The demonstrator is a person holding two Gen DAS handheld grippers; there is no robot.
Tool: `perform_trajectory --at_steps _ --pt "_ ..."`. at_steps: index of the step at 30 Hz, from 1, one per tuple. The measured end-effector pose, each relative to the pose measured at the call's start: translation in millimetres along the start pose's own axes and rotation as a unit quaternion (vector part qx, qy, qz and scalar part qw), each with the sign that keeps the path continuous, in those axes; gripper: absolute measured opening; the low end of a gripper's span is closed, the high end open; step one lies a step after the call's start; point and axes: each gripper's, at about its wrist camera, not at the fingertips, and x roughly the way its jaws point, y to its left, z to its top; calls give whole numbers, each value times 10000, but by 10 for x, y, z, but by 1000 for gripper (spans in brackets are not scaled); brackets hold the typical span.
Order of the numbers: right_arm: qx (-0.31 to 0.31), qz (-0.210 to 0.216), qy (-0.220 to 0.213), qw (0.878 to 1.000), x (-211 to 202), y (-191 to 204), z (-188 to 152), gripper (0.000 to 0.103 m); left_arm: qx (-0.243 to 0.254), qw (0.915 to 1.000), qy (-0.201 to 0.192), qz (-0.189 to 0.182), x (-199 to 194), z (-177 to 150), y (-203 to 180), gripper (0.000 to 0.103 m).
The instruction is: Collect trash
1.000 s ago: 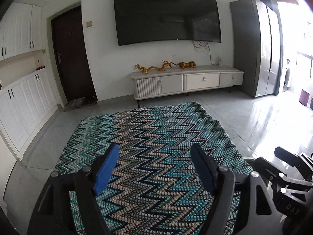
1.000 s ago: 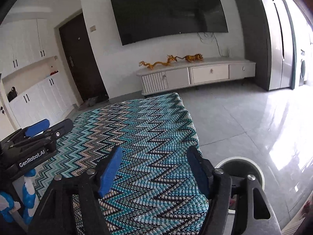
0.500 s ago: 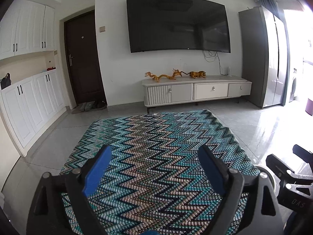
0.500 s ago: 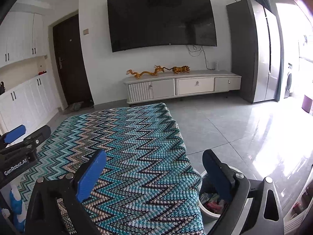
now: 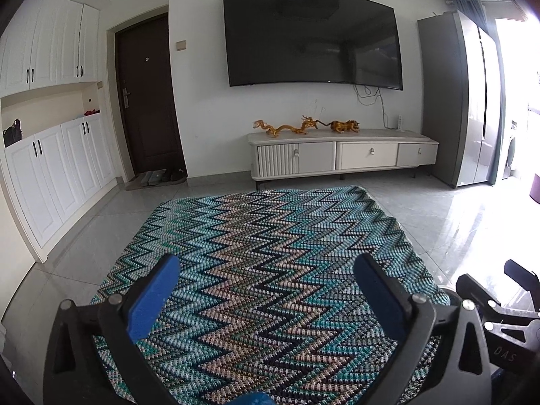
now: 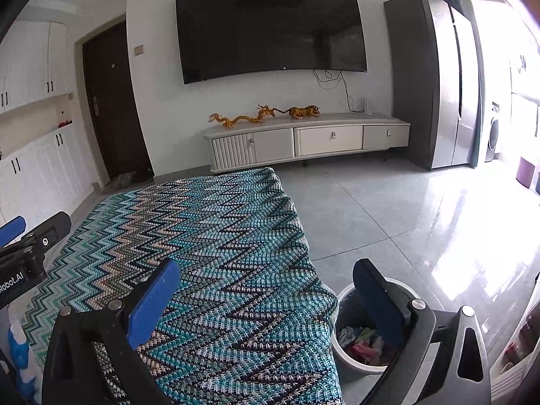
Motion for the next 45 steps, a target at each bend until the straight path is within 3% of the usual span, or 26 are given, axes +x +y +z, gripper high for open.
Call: perform_trajectory --at_steps 45 --pt "96 -100 206 9997 50 -77 -45 103 57 10000 49 -41 26 -71 -22 103"
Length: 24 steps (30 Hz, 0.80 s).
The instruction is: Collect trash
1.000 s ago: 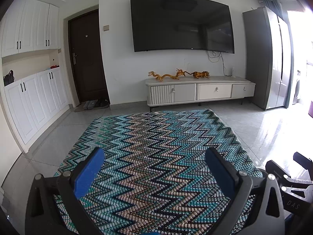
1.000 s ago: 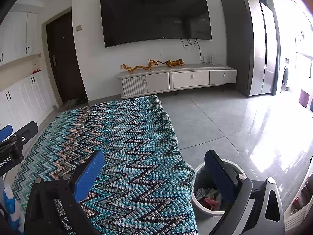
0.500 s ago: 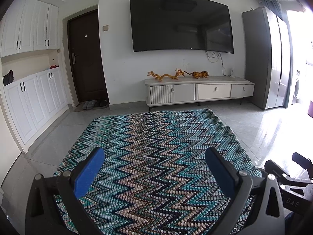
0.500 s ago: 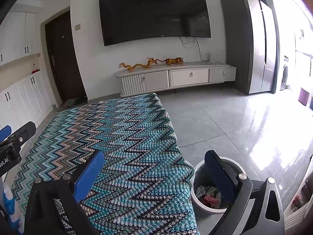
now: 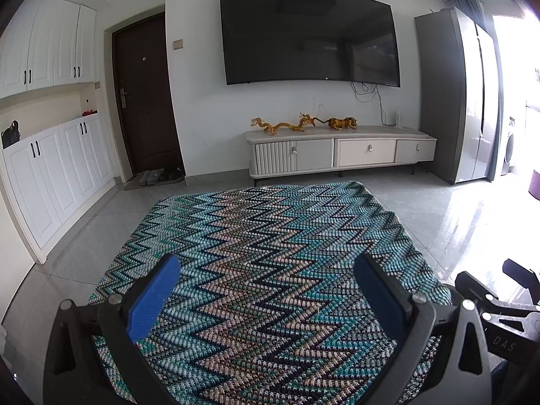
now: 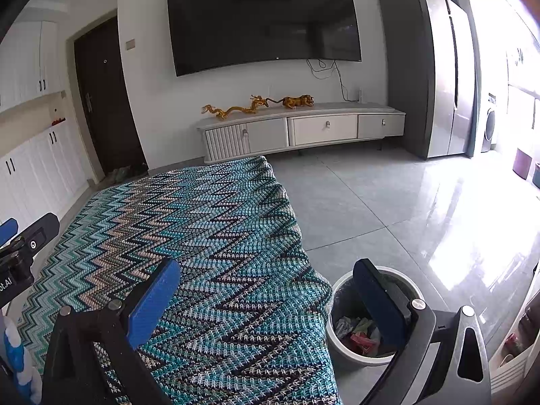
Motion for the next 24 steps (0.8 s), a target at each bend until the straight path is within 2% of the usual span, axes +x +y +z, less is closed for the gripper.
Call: perform_trajectory --at_steps 24 --pt "41 -107 110 9999 50 -35 -27 103 -46 9995 311 -59 111 -56 47 103"
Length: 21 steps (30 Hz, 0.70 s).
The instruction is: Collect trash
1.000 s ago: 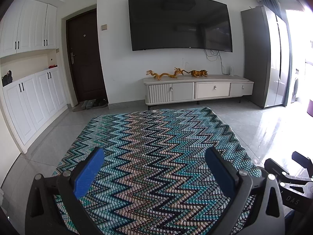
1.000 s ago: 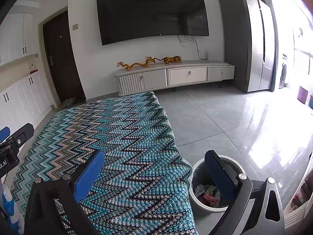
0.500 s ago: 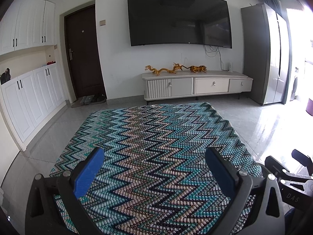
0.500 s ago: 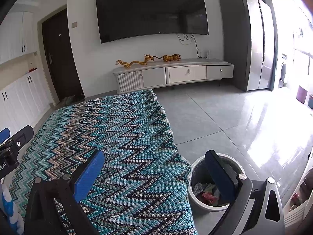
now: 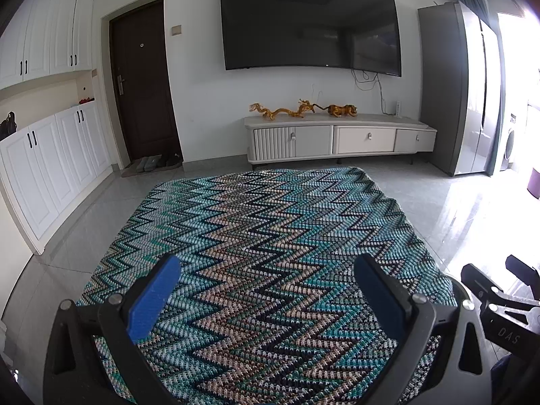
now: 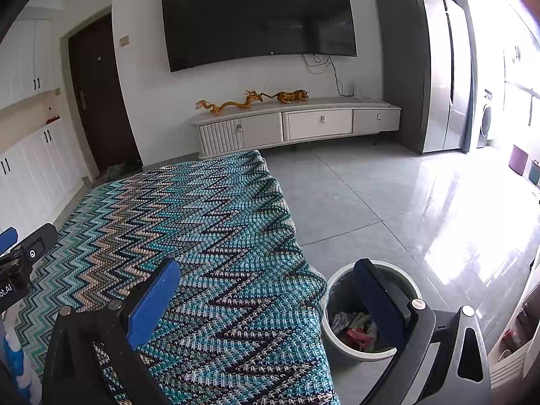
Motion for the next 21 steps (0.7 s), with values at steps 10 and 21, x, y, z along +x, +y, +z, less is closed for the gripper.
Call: perform_trajectory --at_steps 10,21 --pt "-7 -25 27 10000 8 -2 -6 103 -7 10000 30 -18 7 -22 16 103" --pt "0 -120 51 9999 11 -23 -15 103 -25 10000 55 -20 9 -42 30 103"
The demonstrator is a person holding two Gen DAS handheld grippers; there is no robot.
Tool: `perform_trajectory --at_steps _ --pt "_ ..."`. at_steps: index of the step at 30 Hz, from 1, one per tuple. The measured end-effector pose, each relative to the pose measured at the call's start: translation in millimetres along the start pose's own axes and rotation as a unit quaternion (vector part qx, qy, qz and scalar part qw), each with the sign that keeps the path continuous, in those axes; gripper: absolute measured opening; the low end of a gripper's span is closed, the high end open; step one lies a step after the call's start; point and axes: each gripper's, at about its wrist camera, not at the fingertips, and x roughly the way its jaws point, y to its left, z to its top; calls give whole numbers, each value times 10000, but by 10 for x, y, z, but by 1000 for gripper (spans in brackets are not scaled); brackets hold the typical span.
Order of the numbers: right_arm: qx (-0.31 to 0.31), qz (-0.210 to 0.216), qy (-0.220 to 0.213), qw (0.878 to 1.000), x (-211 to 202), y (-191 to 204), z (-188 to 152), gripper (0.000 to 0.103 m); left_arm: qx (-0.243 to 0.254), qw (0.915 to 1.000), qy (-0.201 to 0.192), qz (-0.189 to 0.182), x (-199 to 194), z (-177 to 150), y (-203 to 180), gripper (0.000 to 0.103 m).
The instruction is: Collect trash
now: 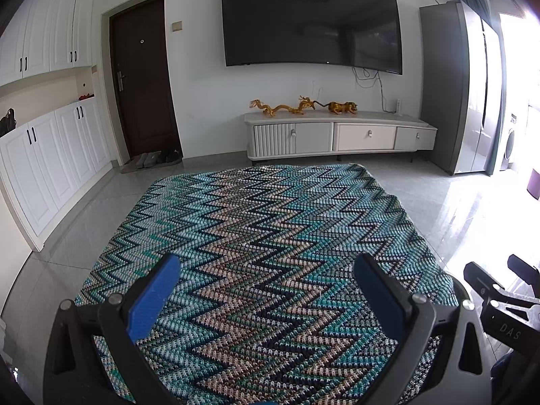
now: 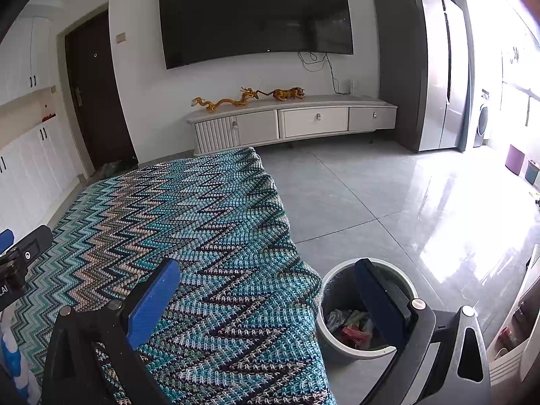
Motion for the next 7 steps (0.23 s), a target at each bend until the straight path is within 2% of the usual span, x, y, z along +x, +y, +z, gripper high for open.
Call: perform_trajectory --at_steps 7 --pt "28 -105 29 9999 9 -32 -4 103 4 10000 11 -8 2 -8 0 103"
